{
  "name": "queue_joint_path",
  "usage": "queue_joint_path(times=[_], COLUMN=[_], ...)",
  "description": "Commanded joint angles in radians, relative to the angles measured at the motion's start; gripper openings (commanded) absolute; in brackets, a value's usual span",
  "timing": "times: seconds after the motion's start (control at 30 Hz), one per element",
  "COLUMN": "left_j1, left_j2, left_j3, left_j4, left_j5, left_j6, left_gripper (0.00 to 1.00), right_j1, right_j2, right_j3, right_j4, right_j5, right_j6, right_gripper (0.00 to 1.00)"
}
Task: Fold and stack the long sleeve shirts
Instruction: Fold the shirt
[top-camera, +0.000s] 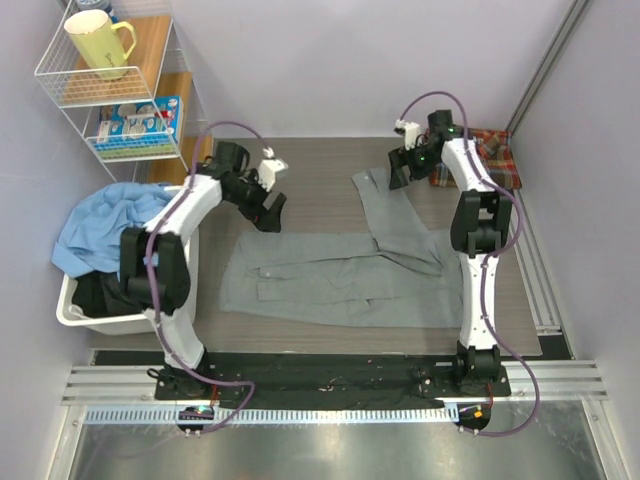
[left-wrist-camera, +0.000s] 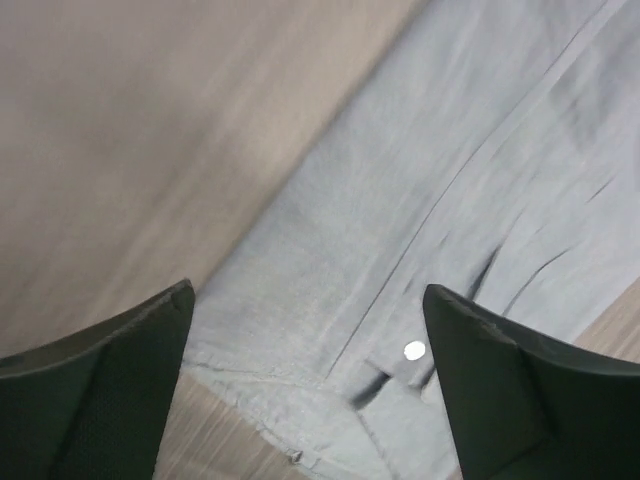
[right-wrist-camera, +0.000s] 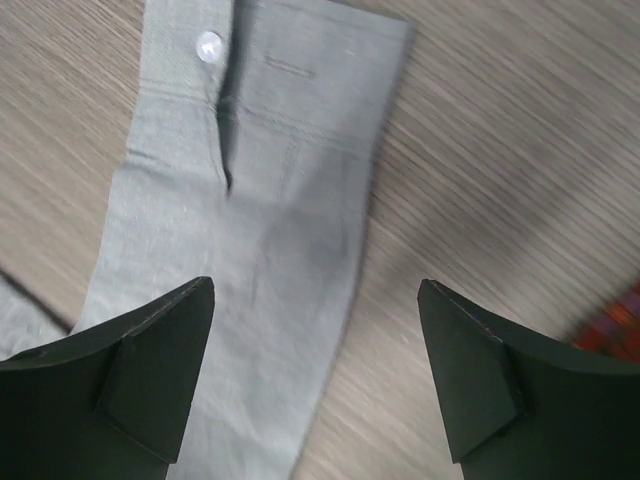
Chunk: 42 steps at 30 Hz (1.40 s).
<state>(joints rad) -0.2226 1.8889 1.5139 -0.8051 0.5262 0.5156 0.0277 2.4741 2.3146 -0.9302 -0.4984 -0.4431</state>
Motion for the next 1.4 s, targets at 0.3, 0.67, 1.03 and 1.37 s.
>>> queue_joint_path(times=[0.3,0.67,1.03,1.37], left_j1=[0.028,0.048,0.040,-0.144], left_j2=[-0.370,-0.343,-0.402,-0.393], left_j3=[-0.084,0.026,-0.038,-0.104], left_j4=[0.402,0.320,0.435,0.578], left_j5=[0.172,0.052,0.281,0.282], left_j6=[-0.275,-0.302,-0.339,-0.344], left_gripper=[1.00,1.00,1.00,1.00], right_j1=[0.106,0.127,0.139,0.213], right_j2=[0.071,0.004,-0.485,-0.869], right_j3=[-0.021,-0.096,-0.349,-0.725], right_j4=[0.156,0.087,0.153,0.156], right_j5=[0.219,0.063,-0.244,-0.273], right_j6=[0.014,-0.022,-0.022,-0.137], right_gripper=[0.90,0.01,0.01,0.01])
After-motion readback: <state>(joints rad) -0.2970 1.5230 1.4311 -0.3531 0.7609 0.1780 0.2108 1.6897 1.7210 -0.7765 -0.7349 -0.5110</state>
